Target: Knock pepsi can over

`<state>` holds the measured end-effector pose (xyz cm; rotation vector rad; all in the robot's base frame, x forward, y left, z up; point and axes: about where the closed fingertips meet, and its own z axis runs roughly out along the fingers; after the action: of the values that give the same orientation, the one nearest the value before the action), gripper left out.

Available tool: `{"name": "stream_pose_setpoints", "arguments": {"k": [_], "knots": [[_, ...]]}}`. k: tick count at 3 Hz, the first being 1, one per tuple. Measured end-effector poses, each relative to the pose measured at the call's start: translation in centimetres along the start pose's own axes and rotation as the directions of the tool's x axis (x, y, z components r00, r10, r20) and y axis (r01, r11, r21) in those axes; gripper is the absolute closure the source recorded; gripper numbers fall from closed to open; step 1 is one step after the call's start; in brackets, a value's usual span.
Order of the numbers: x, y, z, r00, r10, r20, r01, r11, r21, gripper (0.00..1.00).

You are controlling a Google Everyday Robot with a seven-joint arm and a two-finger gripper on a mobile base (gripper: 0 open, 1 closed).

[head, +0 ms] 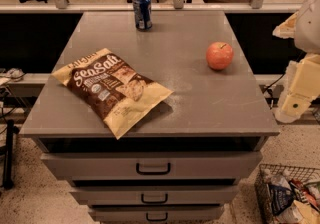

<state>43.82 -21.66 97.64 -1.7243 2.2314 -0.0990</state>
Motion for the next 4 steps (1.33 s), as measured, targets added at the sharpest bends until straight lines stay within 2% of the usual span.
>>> {"name": "stream_pose_setpoints", "arguments": {"k": [1, 2, 3, 4], "knots": [[0.0, 0.0, 0.0, 1.0, 0.0, 0.0, 0.0, 1.0, 0.0, 0.0], [-1.1, -1.6, 0.8, 0.998, -0.013, 0.063, 0.013, 0.9999, 0.012, 0.0], [-4.3, -6.3, 3.1, 0.979, -0.021, 0.203, 0.012, 0.9989, 0.045, 0.0], [-8.0, -11.5, 5.3, 0.942, -0.008, 0.335, -0.017, 0.9974, 0.071, 0.0]]}}
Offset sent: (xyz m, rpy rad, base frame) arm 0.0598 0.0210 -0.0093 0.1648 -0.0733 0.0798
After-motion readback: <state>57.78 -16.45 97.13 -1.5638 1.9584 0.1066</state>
